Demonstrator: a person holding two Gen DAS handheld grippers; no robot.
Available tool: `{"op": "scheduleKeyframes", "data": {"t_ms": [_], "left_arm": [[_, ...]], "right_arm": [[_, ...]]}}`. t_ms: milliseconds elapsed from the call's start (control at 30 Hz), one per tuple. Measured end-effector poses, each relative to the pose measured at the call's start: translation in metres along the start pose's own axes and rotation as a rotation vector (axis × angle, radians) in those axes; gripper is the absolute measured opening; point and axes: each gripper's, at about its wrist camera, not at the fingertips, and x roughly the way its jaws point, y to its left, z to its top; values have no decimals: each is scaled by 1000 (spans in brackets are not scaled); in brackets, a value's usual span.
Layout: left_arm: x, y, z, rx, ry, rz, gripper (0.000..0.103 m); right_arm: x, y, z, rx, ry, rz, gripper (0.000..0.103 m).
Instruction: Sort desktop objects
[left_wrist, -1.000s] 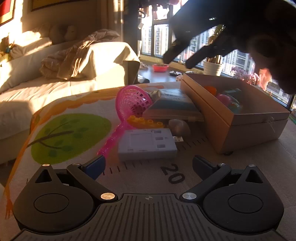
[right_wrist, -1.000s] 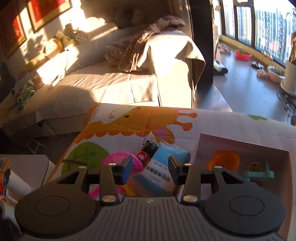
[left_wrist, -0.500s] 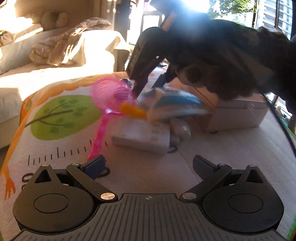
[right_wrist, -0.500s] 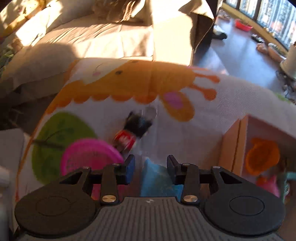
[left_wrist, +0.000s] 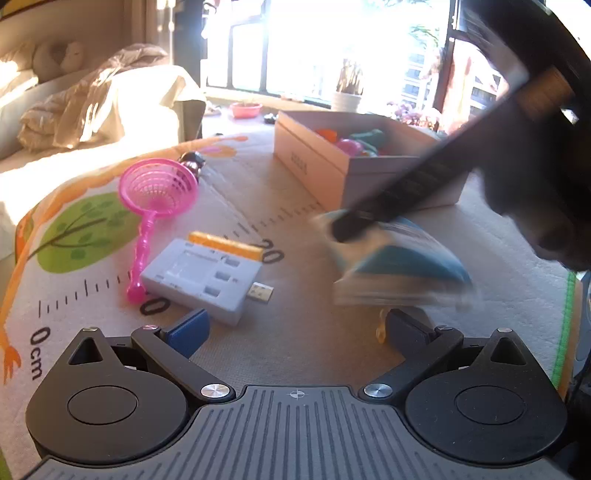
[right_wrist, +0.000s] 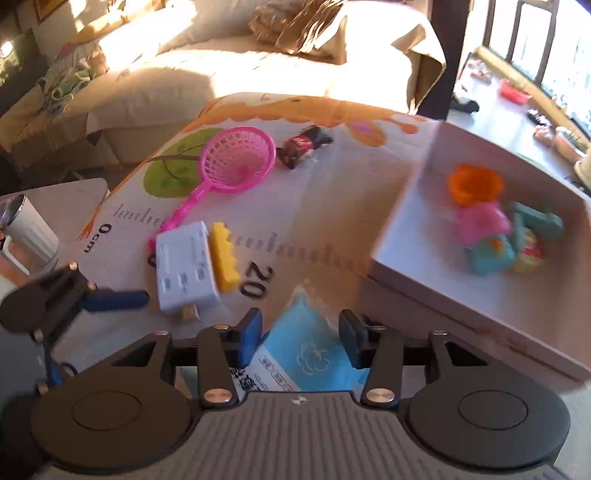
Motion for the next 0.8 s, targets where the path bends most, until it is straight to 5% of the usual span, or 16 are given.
{"op": "scheduleKeyframes", "data": {"t_ms": [267,467,600,800], "left_arm": [[-1,-23,7,59,11,-48,103],[12,-60,5,173,58,-79,103],[18,-73,1,262,81,-29,103],[19,-64,-1,221,119,-14,103]], "right_arm": [[-32,-45,-63,0,-98,-336,58],[-54,-95,-85,298,-205,-266,73],[-60,-103,-105,352,-256,-200,88],[-53,-98,-130,413,-299,-126,92]]}}
